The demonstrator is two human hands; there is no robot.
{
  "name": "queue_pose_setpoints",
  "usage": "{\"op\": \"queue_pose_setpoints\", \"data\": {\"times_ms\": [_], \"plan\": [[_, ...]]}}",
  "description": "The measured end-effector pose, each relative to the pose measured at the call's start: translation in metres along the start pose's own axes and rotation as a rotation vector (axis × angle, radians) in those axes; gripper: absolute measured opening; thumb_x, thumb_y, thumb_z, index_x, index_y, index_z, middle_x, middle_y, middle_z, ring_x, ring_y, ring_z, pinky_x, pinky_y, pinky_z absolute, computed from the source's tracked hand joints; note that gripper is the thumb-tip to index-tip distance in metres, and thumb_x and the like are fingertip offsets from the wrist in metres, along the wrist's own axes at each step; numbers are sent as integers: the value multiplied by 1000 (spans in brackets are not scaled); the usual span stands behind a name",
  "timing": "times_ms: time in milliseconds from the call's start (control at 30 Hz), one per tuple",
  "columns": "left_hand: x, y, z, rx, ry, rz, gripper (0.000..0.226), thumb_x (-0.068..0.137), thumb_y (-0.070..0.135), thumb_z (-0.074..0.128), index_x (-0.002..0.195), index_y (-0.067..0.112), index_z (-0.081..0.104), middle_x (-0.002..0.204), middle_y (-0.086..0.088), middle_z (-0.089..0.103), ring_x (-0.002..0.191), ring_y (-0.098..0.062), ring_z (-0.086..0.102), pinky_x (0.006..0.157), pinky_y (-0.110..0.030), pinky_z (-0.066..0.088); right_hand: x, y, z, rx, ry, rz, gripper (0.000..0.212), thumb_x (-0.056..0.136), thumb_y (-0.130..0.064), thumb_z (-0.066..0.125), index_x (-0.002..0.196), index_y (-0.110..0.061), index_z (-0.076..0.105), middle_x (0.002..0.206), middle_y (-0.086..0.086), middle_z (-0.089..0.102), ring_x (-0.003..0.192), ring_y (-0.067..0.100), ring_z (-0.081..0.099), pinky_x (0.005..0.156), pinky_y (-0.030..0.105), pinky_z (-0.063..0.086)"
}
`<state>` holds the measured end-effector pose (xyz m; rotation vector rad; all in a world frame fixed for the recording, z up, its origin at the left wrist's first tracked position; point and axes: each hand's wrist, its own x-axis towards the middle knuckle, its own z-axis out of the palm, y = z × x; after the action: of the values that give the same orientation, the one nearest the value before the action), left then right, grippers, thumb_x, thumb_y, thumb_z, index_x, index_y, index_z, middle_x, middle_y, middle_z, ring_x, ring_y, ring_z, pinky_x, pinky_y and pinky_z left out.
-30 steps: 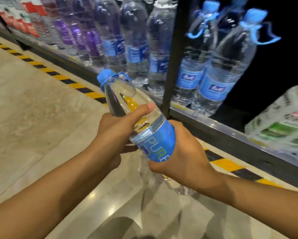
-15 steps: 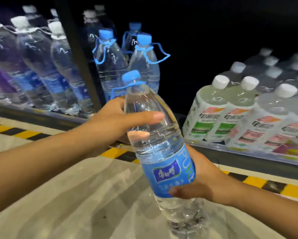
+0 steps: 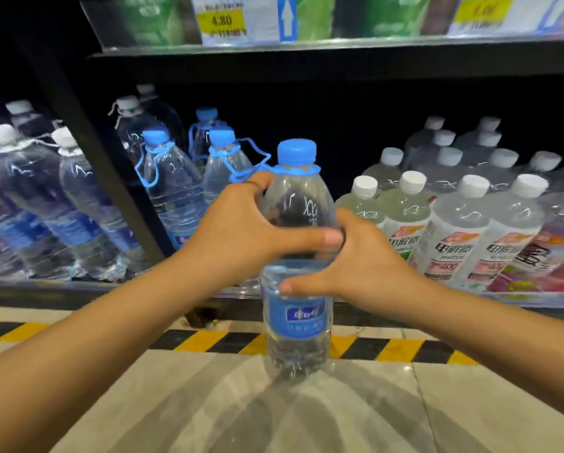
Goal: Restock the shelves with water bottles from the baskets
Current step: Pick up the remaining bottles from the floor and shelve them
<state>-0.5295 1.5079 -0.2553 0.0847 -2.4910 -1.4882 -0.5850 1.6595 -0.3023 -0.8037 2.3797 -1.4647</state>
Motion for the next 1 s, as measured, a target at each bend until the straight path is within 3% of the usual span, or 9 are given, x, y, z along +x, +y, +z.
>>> {"op": "queue_pose_setpoints", "data": {"times_ms": [67,167,233,300,400,567,667,867,1000], "plan": [[12,3,-9,-15,18,-14,83,44,61,74,119,28,62,103,14,71,95,-2,67,85,-26,54,7,-4,-5,-33,60,-30,77,52,-37,92,118,-25,54,109,-11,68,98,5,66,84,34,57],[19,-8,-28,266,131,45,111,40,77,62,139,28,47,134,12,56,121,-7,53,95,-30,45,18,-9,-7,-61,130,-51,81,54,-37,91,123,-24,51,112,-11,65,100,7,65,85,34,56],[17,-20,-41,447,244,145,107,49,80,60,139,25,47,137,5,54,122,-16,53,95,-41,48,26,-11,-8,-68,164,-57,80,56,-34,91,124,-22,50,113,-10,64,101,9,63,85,32,54],[25,-32,-55,690,313,274,101,62,82,56,138,16,48,139,-2,52,120,-25,52,100,-43,44,34,-12,-7,-76,183,-59,79,59,-30,90,125,-20,48,115,-7,62,103,12,61,84,30,52],[45,-41,-66,977,266,331,105,70,85,38,142,9,44,146,-9,45,129,-32,42,109,-45,35,45,-9,2,-71,211,-53,77,60,-28,90,125,-19,47,114,-5,61,102,14,61,79,26,50],[57,-46,-77,944,157,334,96,76,79,30,141,10,45,146,-8,45,134,-27,41,110,-42,33,64,-1,18,-24,244,-32,73,59,-29,90,122,-19,54,111,-4,66,100,14,64,87,38,55],[61,-53,-83,949,134,345,93,78,78,33,143,12,43,148,-7,43,136,-25,40,112,-41,31,70,-2,20,-9,258,-38,77,61,-27,90,126,-18,49,117,-2,62,106,17,61,90,36,53],[58,-64,-81,913,115,357,102,70,84,40,149,18,32,154,-1,33,141,-22,33,114,-50,30,85,1,19,78,311,29,67,56,-21,92,111,-19,53,104,-4,67,95,15,66,86,40,55],[59,-67,-84,891,103,341,110,63,88,46,149,22,29,156,3,29,141,-19,32,115,-52,27,90,2,17,67,313,10,72,58,-22,92,117,-18,50,107,-4,64,98,14,63,86,32,53]]}}
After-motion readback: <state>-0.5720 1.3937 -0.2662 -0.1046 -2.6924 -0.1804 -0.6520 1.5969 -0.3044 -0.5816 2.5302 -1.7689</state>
